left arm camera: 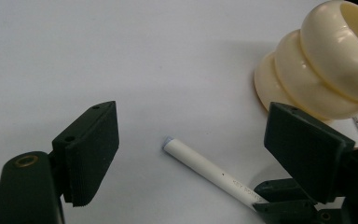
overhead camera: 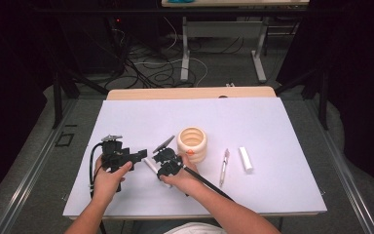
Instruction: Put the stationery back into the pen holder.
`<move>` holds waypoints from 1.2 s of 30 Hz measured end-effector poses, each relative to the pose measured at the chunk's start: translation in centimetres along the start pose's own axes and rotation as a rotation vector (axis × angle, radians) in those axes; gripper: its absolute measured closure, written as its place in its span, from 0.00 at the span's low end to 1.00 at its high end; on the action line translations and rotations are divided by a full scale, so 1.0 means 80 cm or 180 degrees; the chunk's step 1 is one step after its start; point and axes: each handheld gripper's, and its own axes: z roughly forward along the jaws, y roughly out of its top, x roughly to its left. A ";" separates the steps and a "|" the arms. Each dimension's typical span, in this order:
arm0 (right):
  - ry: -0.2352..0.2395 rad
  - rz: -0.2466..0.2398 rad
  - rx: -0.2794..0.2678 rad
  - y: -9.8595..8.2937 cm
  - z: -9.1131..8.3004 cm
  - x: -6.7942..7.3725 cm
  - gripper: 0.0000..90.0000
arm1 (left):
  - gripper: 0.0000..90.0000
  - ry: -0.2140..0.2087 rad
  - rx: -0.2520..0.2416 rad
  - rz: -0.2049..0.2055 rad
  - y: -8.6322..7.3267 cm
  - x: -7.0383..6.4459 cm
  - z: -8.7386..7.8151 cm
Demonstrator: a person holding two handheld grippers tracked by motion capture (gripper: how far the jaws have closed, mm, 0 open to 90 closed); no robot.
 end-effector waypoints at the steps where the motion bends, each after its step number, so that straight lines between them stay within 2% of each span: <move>1: 0.0011 0.0011 -0.0007 -0.001 0.000 -0.001 0.88 | 0.20 0.0004 -0.0002 0.0006 0.000 0.000 0.000; 7: 0.0070 0.0025 -0.0090 -0.006 -0.004 -0.007 0.88 | 0.21 0.0020 0.0015 0.0008 0.002 0.000 -0.004; 8: 0.0112 0.0029 -0.0270 -0.008 -0.001 -0.008 0.88 | 0.23 0.0045 0.0038 0.0043 0.002 0.000 -0.004; 9: 0.0131 0.0084 -0.0210 -0.008 -0.006 -0.008 0.88 | 0.25 0.0058 0.0031 0.0059 0.002 -0.001 -0.004; 11: 0.0167 0.0116 -0.0256 -0.010 -0.010 -0.009 0.88 | 0.25 0.0071 0.0041 0.0089 0.002 -0.002 -0.005; 12: 0.0194 0.0111 -0.0352 -0.012 -0.011 -0.010 0.88 | 0.26 0.0068 0.0062 0.0086 0.003 -0.002 -0.006; 14: 0.0208 0.0118 -0.0433 -0.014 -0.014 -0.013 0.88 | 0.26 0.0040 0.0039 0.0058 0.003 -0.004 -0.007; 16: 0.0215 0.0086 -0.0557 -0.017 -0.017 -0.015 0.88 | 0.27 0.0022 -0.0033 0.0064 0.004 -0.006 -0.008; 17: 0.0250 0.0131 -0.0615 -0.018 -0.019 -0.015 0.88 | 0.27 0.0007 -0.0048 0.0049 0.004 -0.006 -0.009; 20: 0.0275 0.0139 -0.0771 -0.022 -0.024 -0.019 0.88 | 0.27 -0.0034 -0.0076 0.0029 0.005 -0.008 -0.011; 23: 0.0266 0.0153 -0.0899 -0.026 -0.029 -0.020 0.88 | 0.31 -0.0066 -0.0029 -0.0039 0.005 -0.010 -0.013; 24: 0.0295 0.0202 -0.0972 -0.027 -0.029 -0.019 0.88 | 0.32 -0.0065 -0.0016 -0.0043 0.005 -0.010 -0.014; 25: 0.0281 0.0192 -0.0950 -0.029 -0.032 -0.020 0.88 | 0.33 -0.0094 -0.0008 -0.0043 0.005 -0.011 -0.014; 28: 0.0297 0.0188 -0.1086 -0.032 -0.036 -0.020 0.88 | 0.36 -0.0226 -0.0034 -0.0161 0.005 -0.014 -0.015; 30: 0.0306 0.0184 -0.1261 -0.035 -0.035 -0.019 0.88 | 0.41 -0.0357 -0.0066 -0.0209 0.005 -0.014 -0.015; 31: 0.0282 0.0176 -0.1187 -0.036 -0.040 -0.019 0.88 | 0.41 -0.0443 -0.0025 -0.0282 0.005 -0.014 -0.015; 32: 0.0282 0.0164 -0.1225 -0.037 -0.040 -0.019 0.88 | 0.42 -0.0493 -0.0010 -0.0299 0.005 -0.014 -0.015; 33: 0.0302 0.0171 -0.1356 -0.038 -0.039 -0.018 0.88 | 0.43 -0.0538 -0.0014 -0.0295 0.005 -0.014 -0.015; 34: 0.0288 0.0167 -0.1282 -0.038 -0.043 -0.018 0.88 | 0.45 -0.0576 0.0002 -0.0332 0.004 -0.015 -0.015; 36: 0.0300 0.0157 -0.1333 -0.039 -0.044 -0.017 0.88 | 0.46 -0.0605 0.0006 -0.0367 0.003 -0.017 -0.013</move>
